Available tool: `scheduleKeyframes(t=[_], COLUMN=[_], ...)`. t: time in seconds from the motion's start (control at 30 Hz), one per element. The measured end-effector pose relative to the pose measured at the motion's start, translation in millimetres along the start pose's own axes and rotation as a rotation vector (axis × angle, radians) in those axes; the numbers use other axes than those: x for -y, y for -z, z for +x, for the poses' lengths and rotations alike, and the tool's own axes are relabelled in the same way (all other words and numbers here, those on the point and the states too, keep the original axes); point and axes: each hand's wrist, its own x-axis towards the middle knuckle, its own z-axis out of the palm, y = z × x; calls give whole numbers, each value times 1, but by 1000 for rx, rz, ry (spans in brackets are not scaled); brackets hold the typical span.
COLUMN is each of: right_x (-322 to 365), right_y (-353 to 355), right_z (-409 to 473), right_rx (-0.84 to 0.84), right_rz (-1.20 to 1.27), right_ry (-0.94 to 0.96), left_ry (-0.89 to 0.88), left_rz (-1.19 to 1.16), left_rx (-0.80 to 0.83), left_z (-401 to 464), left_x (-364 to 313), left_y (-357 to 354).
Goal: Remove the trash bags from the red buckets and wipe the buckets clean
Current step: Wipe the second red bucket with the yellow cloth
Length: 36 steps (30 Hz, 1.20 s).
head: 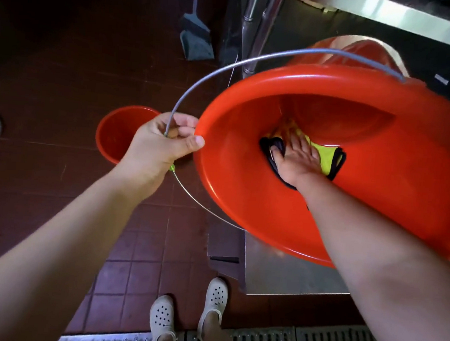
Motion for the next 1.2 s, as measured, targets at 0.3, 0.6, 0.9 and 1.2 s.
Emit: scheduleKeyframes(t=[0.3,0.6,0.9,1.2], right_x=[35,54,-4,-16], right_y=[-5,-34,-12,-9], right_z=[-37,-148,-35,-3], right_rx=[-40,-147,-18,-4], right_rz=[227,246,124,-8], right_ry=[-43,366,106,1], left_ry=[271,182,213,332], left_rz=[-183,-113,259,52], left_rx=[-202,-176,269,100], left_z=[-56,-55,-16,-17], left_x=[84,70,16,33], left_y=[-35,-44,-20,-26])
